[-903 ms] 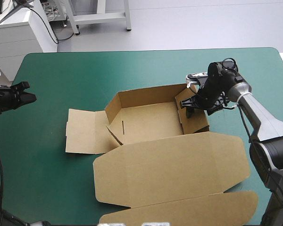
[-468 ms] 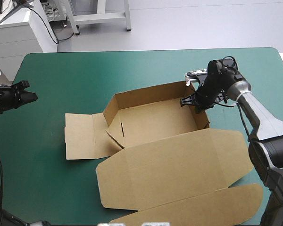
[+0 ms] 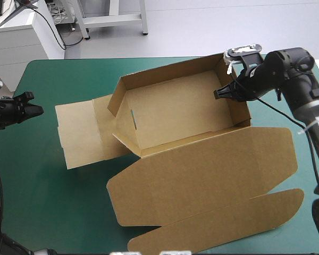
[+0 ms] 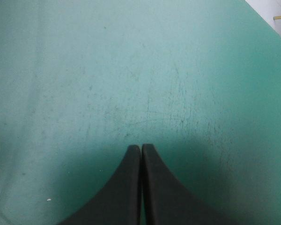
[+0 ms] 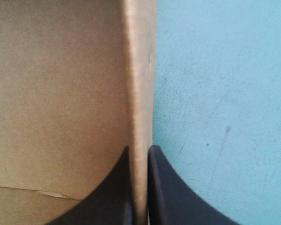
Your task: Fold the box
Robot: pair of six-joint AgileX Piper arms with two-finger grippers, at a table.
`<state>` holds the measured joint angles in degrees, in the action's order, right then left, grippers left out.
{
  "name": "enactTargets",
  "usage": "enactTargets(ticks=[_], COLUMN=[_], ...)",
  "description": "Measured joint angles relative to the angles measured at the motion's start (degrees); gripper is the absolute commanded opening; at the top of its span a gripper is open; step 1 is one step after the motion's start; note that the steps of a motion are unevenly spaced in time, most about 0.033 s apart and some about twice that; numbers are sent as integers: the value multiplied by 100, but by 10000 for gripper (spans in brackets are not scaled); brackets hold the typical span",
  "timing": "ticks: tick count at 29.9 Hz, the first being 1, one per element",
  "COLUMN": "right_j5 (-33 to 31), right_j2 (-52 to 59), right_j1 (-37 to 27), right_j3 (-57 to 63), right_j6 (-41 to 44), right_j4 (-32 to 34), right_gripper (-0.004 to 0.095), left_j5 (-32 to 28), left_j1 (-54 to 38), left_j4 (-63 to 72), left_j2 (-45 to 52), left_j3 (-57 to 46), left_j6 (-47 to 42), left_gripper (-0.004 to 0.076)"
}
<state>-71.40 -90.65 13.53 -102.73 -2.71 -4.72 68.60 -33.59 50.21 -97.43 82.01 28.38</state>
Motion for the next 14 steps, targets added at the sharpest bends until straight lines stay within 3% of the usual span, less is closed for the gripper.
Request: enactTargets(ticks=[4,7,10,14], right_j5=[0,0,0,128], right_j2=[399,476,469,469], right_j1=[0,0,0,0], right_j3=[-17,-17,-17,-17], right_j6=[97,175,188,160], right_j4=[-32,-94,-133,-147], right_gripper=[-2,-16,-19,-19], left_j5=[-37,-23,46,76], left_j1=[0,0,0,0], left_j4=[72,270,336,363], left_j2=[-47,-47,-47,-47], left_j3=[0,0,0,0], left_j6=[418,805,985,1079], left_gripper=[18,86,197,417])
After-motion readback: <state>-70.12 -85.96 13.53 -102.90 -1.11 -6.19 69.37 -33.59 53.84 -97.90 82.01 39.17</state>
